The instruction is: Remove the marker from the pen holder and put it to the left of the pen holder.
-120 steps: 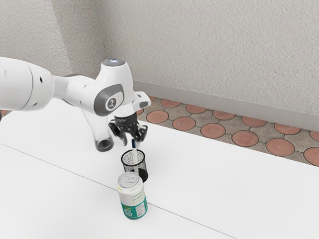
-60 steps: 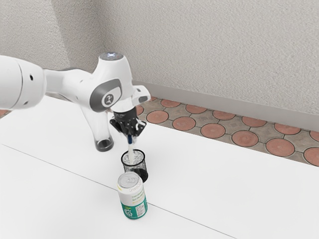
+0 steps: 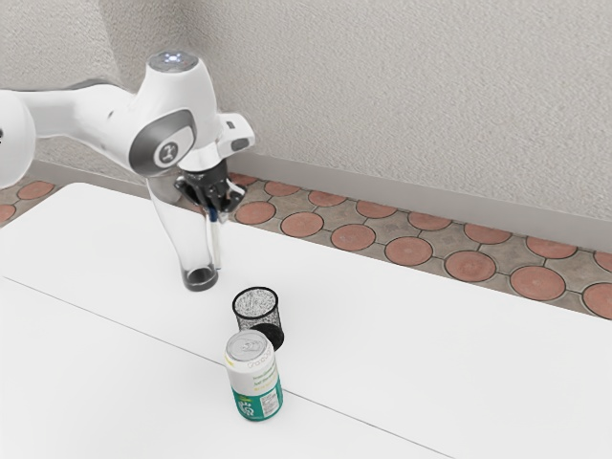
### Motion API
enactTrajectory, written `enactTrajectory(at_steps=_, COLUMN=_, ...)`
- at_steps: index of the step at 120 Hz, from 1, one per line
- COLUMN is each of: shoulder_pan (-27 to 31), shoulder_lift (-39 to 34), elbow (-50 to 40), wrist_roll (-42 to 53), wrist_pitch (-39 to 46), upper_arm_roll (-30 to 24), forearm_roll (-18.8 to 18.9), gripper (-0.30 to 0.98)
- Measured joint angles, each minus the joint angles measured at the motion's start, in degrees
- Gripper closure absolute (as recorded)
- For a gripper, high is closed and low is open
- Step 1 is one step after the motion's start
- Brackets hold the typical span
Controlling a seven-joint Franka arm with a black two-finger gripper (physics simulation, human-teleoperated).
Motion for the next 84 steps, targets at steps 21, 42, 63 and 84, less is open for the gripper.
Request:
enactTrajectory(at_steps=21, shoulder_pan=2.5, shoulder_lift=3.4, elbow=0.1, wrist_roll=0.0, wrist_pitch=-3.2, upper_arm_roll=-0.1, forearm_roll=-0.4, gripper=0.76)
enactTrajectory(at_steps=42, shoulder_pan=3.3, shoulder_lift=6.2, elbow=0.2, wrist_roll=0.2, wrist_pitch=-7.1, upper_arm_roll=-0.4, forearm_roll=-0.9, gripper=0.76)
enactTrajectory(at_steps=63, shoulder_pan=5.7, shoulder_lift=7.9, elbow=0.8, wrist_roll=0.9, wrist_pitch=-9.3, upper_arm_roll=-0.5, forearm_roll=-1.0, gripper=0.76)
enactTrajectory(at_steps=84, shoulder_pan=7.2, shoulder_lift=10.9, elbow=3.7, wrist_roll=2.4, wrist_pitch=-10.2, upper_arm_roll=-0.6, forearm_roll=-0.7, gripper=0.76)
